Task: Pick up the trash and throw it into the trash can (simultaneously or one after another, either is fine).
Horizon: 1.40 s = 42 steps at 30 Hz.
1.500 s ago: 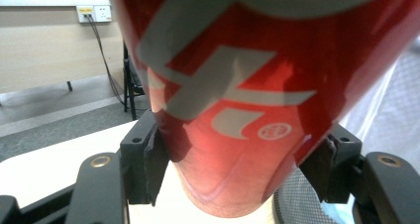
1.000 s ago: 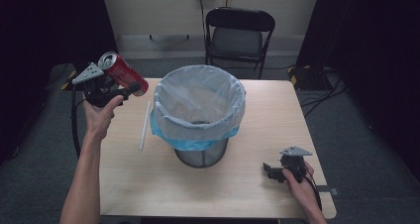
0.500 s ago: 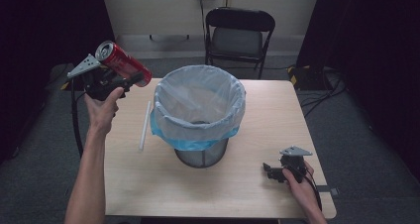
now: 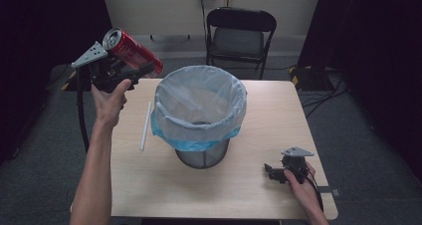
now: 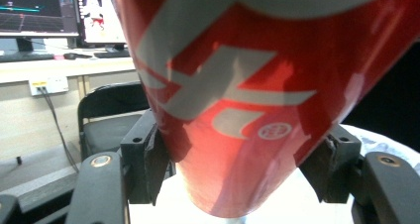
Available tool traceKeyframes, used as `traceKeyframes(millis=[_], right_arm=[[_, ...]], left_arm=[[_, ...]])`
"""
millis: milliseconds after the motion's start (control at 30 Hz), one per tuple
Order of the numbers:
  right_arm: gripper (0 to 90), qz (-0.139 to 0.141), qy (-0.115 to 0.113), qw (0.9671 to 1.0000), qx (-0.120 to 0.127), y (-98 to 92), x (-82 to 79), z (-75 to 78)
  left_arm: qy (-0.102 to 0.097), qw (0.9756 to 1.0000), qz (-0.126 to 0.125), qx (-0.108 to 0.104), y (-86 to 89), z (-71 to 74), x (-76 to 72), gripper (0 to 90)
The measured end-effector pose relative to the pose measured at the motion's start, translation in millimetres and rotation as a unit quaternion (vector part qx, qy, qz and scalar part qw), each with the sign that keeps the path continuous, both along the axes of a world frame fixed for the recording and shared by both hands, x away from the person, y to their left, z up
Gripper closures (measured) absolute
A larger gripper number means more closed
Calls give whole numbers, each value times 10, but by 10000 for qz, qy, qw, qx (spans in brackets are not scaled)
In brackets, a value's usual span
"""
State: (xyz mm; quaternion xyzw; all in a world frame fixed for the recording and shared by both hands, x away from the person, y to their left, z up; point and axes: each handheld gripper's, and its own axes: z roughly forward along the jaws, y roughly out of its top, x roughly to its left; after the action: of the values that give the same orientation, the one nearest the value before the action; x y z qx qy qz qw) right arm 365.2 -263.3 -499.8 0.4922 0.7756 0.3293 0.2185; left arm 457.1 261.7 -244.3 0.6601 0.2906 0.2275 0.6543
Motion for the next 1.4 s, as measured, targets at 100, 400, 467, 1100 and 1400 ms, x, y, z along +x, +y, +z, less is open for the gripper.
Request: traceKeyframes(millis=[100,400,467,1100,1400], right_arm=[[86,9,-7,10000,0,-1,1,-1],[86,6,-6,10000,1,-1,1,-1],[86,6,-6,10000,0,-1,1,-1],[86,-1,-3,10000,1,0,1,0],[86,0,-6,10000,0,0,1,0]], left_arm=[[-11,9999,-104,-34,-83,16,-1,351],[27,9982,-594,8,-312,62,-12,351],[73,9975,-696,60,-341,60,-13,351],[429,9897,-1327,336,-438,-52,-28,242],[414,9930,-1079,262,-367,-88,-18,230]])
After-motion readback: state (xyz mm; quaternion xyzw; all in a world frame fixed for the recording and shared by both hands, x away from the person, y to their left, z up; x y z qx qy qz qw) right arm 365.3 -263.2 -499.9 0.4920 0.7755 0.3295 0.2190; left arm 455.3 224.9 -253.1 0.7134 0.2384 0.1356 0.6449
